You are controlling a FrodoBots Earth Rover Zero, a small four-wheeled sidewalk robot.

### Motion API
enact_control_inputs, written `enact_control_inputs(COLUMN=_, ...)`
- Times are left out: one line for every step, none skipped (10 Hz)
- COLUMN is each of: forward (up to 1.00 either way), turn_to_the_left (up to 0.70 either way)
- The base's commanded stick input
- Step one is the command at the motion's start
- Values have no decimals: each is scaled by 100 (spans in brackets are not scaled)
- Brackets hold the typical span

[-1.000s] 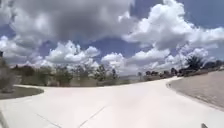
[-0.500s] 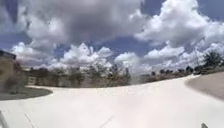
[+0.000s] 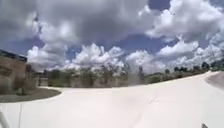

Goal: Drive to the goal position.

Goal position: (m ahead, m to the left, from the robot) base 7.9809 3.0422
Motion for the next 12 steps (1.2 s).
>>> enact_control_inputs(forward=85, turn_to_the_left=0)
enact_control_inputs(forward=85, turn_to_the_left=0)
enact_control_inputs(forward=85, turn_to_the_left=0)
enact_control_inputs(forward=85, turn_to_the_left=0)
enact_control_inputs(forward=85, turn_to_the_left=0)
enact_control_inputs(forward=85, turn_to_the_left=0)
enact_control_inputs(forward=85, turn_to_the_left=0)
enact_control_inputs(forward=85, turn_to_the_left=0)
enact_control_inputs(forward=85, turn_to_the_left=18)
enact_control_inputs(forward=85, turn_to_the_left=34)
enact_control_inputs(forward=85, turn_to_the_left=34)
enact_control_inputs(forward=85, turn_to_the_left=34)
